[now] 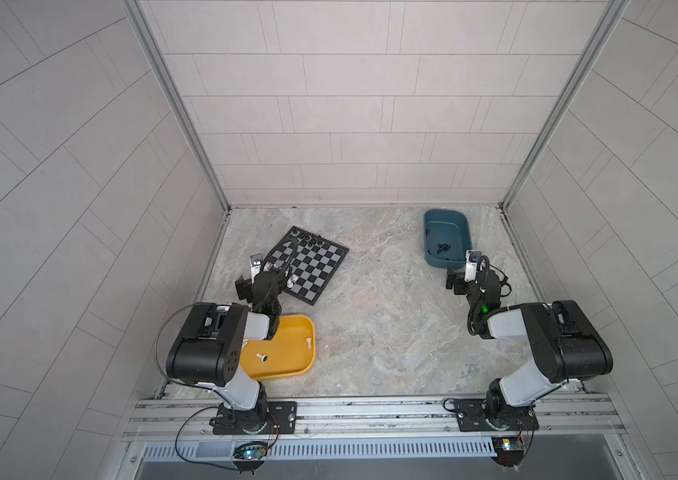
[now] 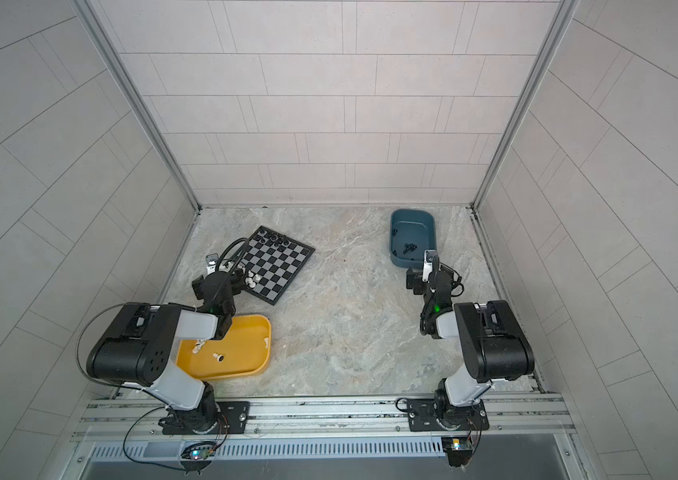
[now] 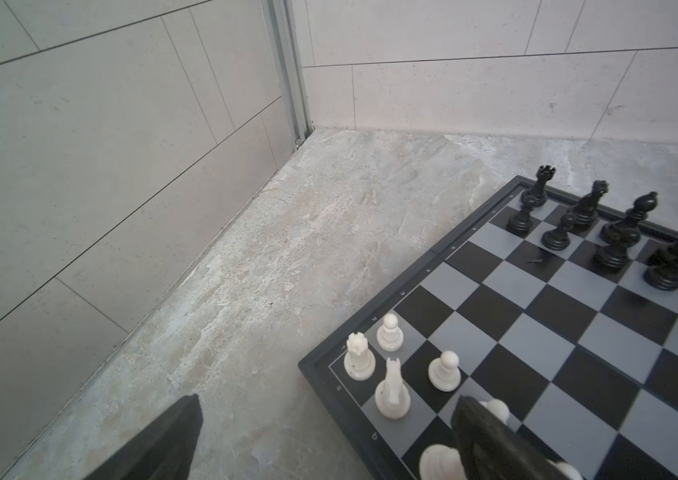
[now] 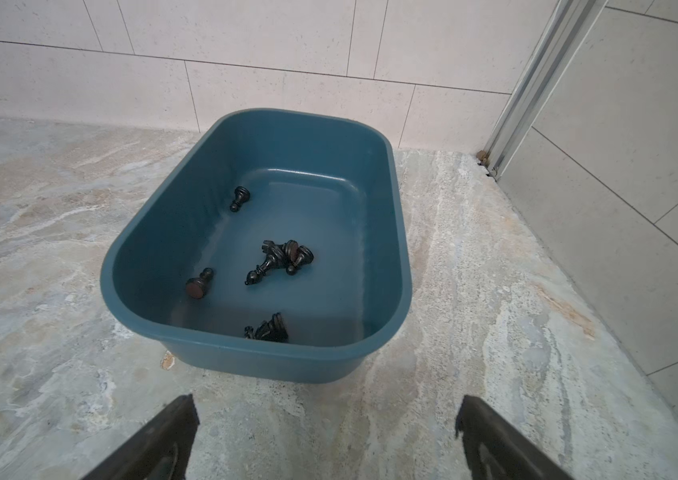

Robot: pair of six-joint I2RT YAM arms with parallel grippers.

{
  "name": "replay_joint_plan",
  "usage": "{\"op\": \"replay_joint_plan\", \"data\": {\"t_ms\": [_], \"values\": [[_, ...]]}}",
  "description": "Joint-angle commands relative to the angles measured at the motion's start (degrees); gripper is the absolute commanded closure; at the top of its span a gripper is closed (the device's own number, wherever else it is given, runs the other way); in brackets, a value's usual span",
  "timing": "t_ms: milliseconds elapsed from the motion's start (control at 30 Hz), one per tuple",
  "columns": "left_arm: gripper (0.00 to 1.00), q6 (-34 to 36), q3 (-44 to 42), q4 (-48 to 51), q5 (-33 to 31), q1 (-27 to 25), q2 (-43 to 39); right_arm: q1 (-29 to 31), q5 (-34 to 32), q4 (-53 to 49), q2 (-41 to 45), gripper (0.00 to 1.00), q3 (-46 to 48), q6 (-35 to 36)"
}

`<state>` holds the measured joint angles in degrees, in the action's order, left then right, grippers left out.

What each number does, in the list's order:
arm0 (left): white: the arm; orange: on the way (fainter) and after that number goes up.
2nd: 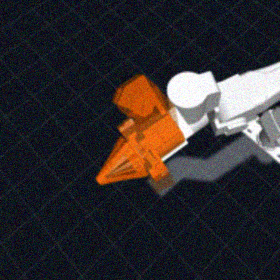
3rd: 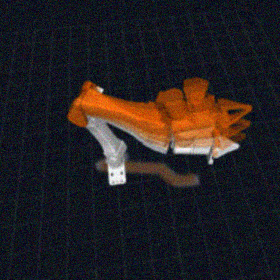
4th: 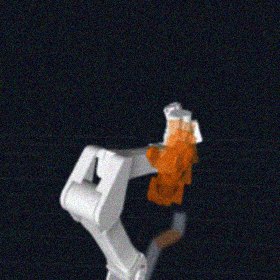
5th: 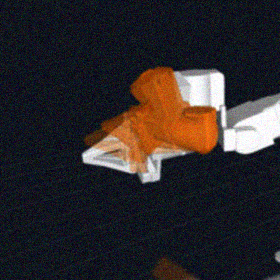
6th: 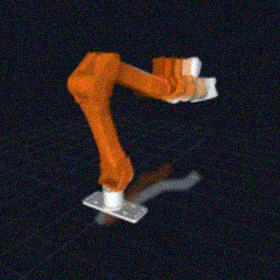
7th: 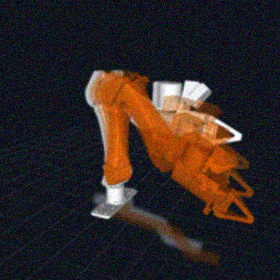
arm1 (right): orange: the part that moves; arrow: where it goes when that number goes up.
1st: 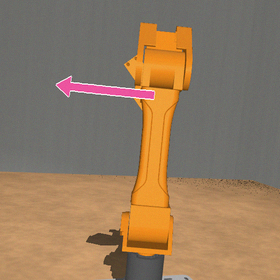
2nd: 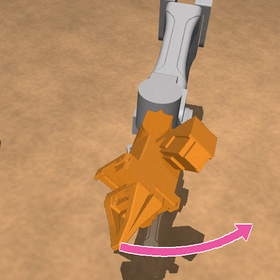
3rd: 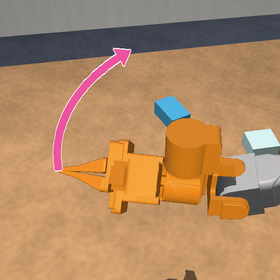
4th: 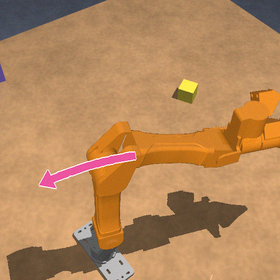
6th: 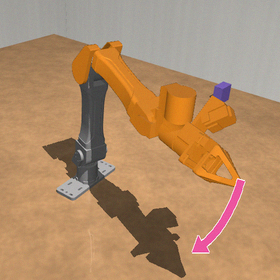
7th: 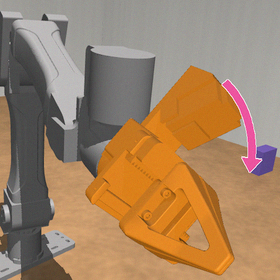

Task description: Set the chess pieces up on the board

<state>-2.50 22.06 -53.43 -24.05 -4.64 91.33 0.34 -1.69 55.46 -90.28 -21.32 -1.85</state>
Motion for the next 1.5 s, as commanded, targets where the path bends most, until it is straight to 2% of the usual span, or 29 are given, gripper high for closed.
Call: {"op": "replay_joint_plan", "data": {"t_ms": [0, 600, 667, 767, 833, 933, 1000, 1067, 1100, 1167, 1200, 1300, 1333, 1467], "values": [[0.00, 2.46, -0.10, -1.25, 5.56, -0.34, -0.12, 0.05, 0.02, -0.27, -0.05, 0.01, 0.27, 0.91], [0.00, 2.54, 0.32, -0.78, 5.99, -0.55, -0.01, 0.19, 0.02, -0.22, -0.03, 0.01, 0.30, 1.07], [0.00, 1.36, 0.90, 1.19, 9.87, 1.25, -0.35, 0.18, 0.02, -0.22, 0.02, 0.01, 0.38, 0.99], [0.00, 1.32, 0.74, 0.73, 10.58, 1.64, -0.38, 0.19, 0.02, -0.19, 0.07, 0.01, 0.41, 0.97], [0.00, 0.75, 0.46, 0.20, 8.86, 1.71, -0.43, 0.02, 0.19, -0.19, 0.04, 0.01, 0.41, 0.82], [0.00, -0.57, -0.39, -0.35, 1.91, 1.62, -1.65, -0.51, 0.96, -0.01, 0.12, 0.01, 0.42, 0.40], [0.00, -1.21, 1.24, 7.14, -0.70, 1.35, -6.18, -0.17, -2.17, -1.73, 4.01, 0.01, 1.21, -0.04], [0.00, -2.08, 5.03, 17.83, -3.39, 1.30, -11.60, 2.06, -9.85, -12.65, 12.52, 0.01, -0.85, 0.33], [0.00, -3.82, 7.80, 24.32, -4.58, 1.28, -14.15, 2.86, -12.73, -20.72, 16.79, 0.01, -3.42, -1.80], [0.00, -11.91, 14.94, 42.64, -4.77, 1.29, -18.68, 3.00, -17.86, -35.15, 21.74, 0.01, -8.81, -14.17], [0.00, -15.14, 18.89, 50.30, -4.77, 1.28, -20.00, 2.86, -17.65, -40.72, 22.94, 0.01, -11.19, -18.73], [0.00, -25.04, 28.04, 67.73, -9.92, 1.50, -19.92, 1.42, -9.03, -47.82, 23.92, 0.01, -16.50, -28.76], [0.00, -26.61, 31.45, 72.43, -8.57, 2.40, -18.96, 1.26, -5.24, -48.94, 23.57, 0.01, -17.79, -32.93], [0.00, -29.47, 43.94, 82.48, 10.26, 7.44, -10.51, 0.78, 19.44, -45.11, 20.25, 0.01, -21.10, -39.94]]}}
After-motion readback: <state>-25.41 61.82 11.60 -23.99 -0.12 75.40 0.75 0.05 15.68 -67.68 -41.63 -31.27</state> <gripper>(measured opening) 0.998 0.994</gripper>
